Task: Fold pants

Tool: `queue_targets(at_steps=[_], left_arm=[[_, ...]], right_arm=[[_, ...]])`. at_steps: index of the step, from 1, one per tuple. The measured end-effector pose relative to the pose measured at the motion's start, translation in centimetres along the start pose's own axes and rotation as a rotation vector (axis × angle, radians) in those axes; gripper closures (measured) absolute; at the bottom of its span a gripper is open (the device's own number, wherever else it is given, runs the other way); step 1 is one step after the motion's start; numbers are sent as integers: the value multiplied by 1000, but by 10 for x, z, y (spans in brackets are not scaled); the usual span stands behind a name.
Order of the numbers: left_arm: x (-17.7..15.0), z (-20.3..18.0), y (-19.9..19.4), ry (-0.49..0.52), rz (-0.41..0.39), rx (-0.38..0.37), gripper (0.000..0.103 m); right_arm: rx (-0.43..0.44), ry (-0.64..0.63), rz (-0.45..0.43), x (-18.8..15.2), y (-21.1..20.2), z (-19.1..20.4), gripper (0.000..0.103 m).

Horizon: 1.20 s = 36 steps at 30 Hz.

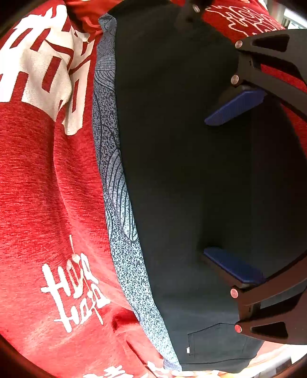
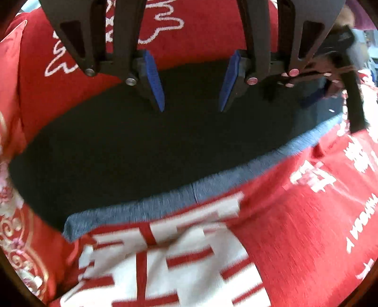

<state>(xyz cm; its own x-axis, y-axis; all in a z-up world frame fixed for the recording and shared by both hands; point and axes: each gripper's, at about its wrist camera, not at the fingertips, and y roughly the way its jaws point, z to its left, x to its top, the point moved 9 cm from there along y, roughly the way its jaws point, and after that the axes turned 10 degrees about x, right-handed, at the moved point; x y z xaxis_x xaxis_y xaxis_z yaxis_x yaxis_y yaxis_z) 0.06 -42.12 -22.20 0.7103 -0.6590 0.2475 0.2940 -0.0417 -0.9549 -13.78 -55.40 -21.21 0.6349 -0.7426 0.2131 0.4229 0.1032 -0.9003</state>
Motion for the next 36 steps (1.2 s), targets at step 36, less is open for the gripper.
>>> queue_targets(at_steps=[36], left_arm=[[0, 4, 6, 0, 14, 12, 0]], right_arm=[[361, 151, -89, 1, -24, -4, 18]])
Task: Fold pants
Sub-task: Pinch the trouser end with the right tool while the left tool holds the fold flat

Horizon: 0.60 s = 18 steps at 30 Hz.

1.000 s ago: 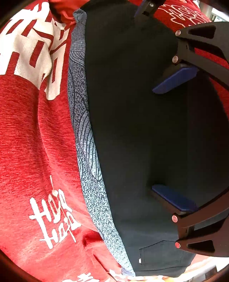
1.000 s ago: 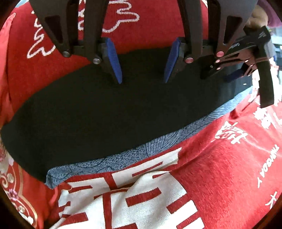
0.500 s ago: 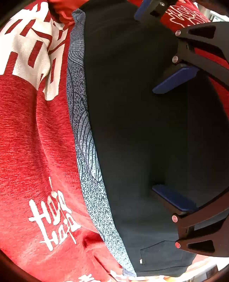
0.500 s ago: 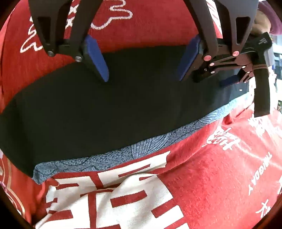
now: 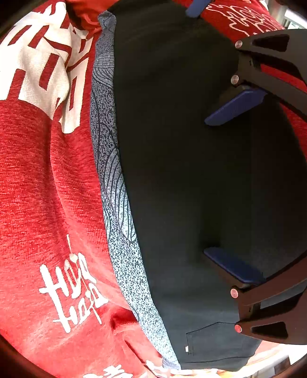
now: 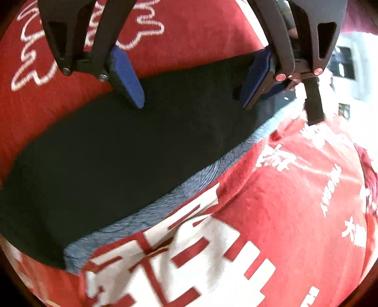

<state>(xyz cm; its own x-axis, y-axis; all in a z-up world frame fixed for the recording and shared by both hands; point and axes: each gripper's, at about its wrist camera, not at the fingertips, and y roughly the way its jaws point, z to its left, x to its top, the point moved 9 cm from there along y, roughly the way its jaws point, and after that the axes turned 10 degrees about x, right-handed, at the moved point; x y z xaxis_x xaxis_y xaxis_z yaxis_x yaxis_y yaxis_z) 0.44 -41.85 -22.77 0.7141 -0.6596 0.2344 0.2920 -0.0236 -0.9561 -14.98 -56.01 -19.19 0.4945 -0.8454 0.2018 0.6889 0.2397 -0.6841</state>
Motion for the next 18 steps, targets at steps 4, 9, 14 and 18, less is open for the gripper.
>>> queue_targets(at_steps=[4, 9, 14, 18], left_arm=[[-1, 0, 0, -9, -5, 5, 0], [-1, 2, 0, -13, -12, 9, 0], [-2, 2, 0, -23, -12, 15, 0], [-2, 2, 0, -28, -15, 19, 0]], right_arm=[[-36, 66, -98, 4, -41, -28, 18], [-96, 173, -217, 11, -82, -75, 29], [-84, 230, -269, 18, -80, -106, 38], [-57, 208, -354, 41, -74, -108, 37]])
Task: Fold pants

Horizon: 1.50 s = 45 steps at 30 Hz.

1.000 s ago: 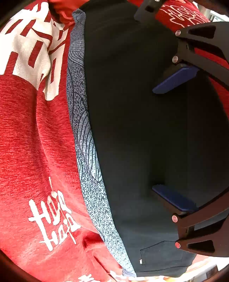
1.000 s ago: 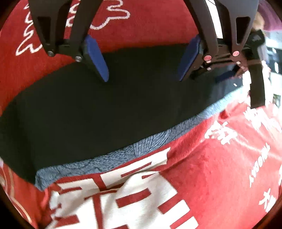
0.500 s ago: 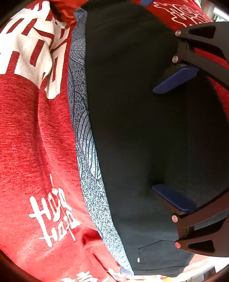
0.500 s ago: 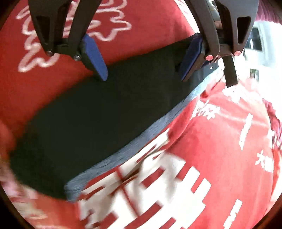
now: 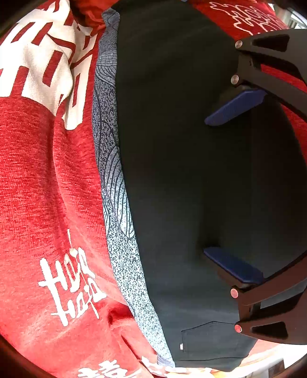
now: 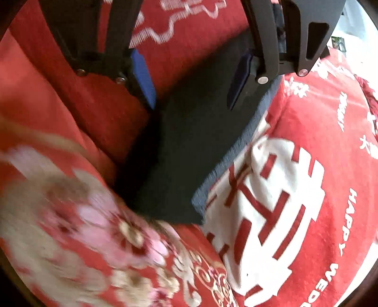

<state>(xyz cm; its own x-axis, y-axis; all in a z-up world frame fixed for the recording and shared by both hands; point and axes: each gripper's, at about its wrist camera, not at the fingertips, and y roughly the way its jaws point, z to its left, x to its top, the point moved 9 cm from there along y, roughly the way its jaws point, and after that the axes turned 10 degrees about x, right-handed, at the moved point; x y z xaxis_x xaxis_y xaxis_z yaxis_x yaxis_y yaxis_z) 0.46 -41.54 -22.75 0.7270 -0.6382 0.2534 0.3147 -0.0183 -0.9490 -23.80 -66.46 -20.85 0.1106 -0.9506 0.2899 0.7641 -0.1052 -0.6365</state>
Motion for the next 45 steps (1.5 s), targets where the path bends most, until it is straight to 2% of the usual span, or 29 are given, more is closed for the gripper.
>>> queue_targets(at_steps=[4, 5, 6, 7, 8, 9, 14, 17, 18, 19, 24, 29, 32, 34, 36, 37, 39, 41, 42, 43, 45], left_arm=[[3, -1, -3, 21, 5, 18, 0], [5, -2, -5, 29, 6, 28, 4], [7, -4, -9, 36, 3, 22, 19], [9, -9, -15, 42, 6, 3, 26], [12, -16, -21, 49, 10, -22, 30], [16, -22, -27, 50, -1, -40, 30], [48, -78, -54, 93, -121, -130, 30], [44, -119, -23, 164, -43, -144, 28], [45, -123, -19, 163, -78, -111, 22], [47, -127, -23, 170, -134, -92, 22], [48, -122, -22, 170, -101, -115, 21], [47, -120, -22, 160, -94, -116, 20], [44, -120, -21, 157, -104, -112, 19], [43, -122, -21, 153, -111, -110, 19], [41, -121, -22, 148, -111, -107, 19], [41, -121, -22, 145, -110, -104, 19], [40, -121, -22, 138, -107, -101, 19], [39, -121, -23, 138, -109, -98, 19], [41, -122, -21, 139, -110, -95, 19], [42, -122, -21, 139, -112, -92, 19], [43, -125, -20, 148, -119, -79, 19]], right_arm=[[3, 20, -29, 18, 17, 3, 37], [-9, 20, -19, 19, 19, 4, 45], [-40, 16, -6, 20, 20, 3, 67], [-56, 16, 1, 21, 18, 1, 81], [-28, 29, 9, 22, 17, 2, 87], [-13, 27, 13, 23, 14, 5, 88], [54, -66, 13, 26, -3, 40, 90], [93, -92, 16, 24, -9, 59, 90], [95, -103, 18, 23, -9, 64, 90], [95, -111, 24, 22, -7, 67, 90], [82, -123, 26, 20, -2, 76, 90], [-6, -17, 33, 15, -6, 36, 83], [-39, -14, 58, 4, -4, 16, 80], [-43, -26, 78, -3, 0, 8, 75], [-38, -15, 80, -6, 8, 1, 63], [-34, -13, 75, -7, 11, -1, 63], [-18, -29, 45, -2, 20, 1, 63], [5, -19, 58, 3, 31, 6, 65], [13, -6, 81, 4, 36, 10, 81], [25, -8, 88, 6, 39, 17, 87], [74, -47, 81, 12, 32, 40, 88]])
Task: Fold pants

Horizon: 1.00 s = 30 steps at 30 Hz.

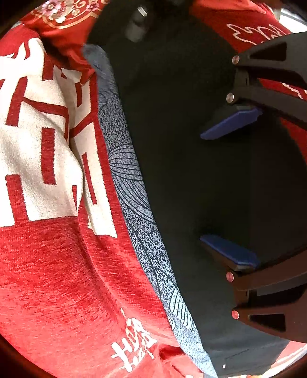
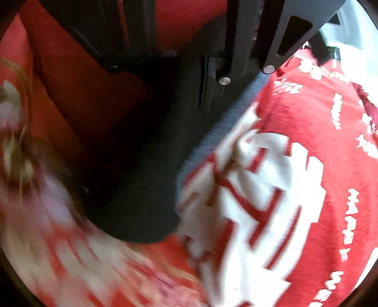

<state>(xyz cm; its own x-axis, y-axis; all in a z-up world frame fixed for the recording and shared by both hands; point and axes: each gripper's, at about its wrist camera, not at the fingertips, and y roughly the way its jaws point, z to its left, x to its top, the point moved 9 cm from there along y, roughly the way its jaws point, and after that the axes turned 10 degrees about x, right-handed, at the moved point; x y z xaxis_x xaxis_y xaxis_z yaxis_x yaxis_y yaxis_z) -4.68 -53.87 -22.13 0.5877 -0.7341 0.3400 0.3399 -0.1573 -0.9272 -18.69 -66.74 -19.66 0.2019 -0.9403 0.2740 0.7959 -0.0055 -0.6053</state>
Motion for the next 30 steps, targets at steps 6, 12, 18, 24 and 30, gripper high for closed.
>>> queue_targets(at_steps=[6, 12, 18, 24, 30], left_arm=[[5, -18, -9, 190, -118, 163, 18], [-1, 19, -2, -27, 52, -82, 19], [-24, 124, -25, -151, 29, -89, 19], [-74, 232, -17, -241, 97, 1, 19], [-138, 314, 8, -365, 196, 87, 19]], right_arm=[[54, -232, 58, -13, -12, 80, 89], [22, -370, 86, -35, -8, 128, 89], [-105, -587, 144, -74, 8, 178, 89], [-244, -788, 246, -157, 74, 215, 80], [-602, -1031, 376, -262, 152, 175, 57]])
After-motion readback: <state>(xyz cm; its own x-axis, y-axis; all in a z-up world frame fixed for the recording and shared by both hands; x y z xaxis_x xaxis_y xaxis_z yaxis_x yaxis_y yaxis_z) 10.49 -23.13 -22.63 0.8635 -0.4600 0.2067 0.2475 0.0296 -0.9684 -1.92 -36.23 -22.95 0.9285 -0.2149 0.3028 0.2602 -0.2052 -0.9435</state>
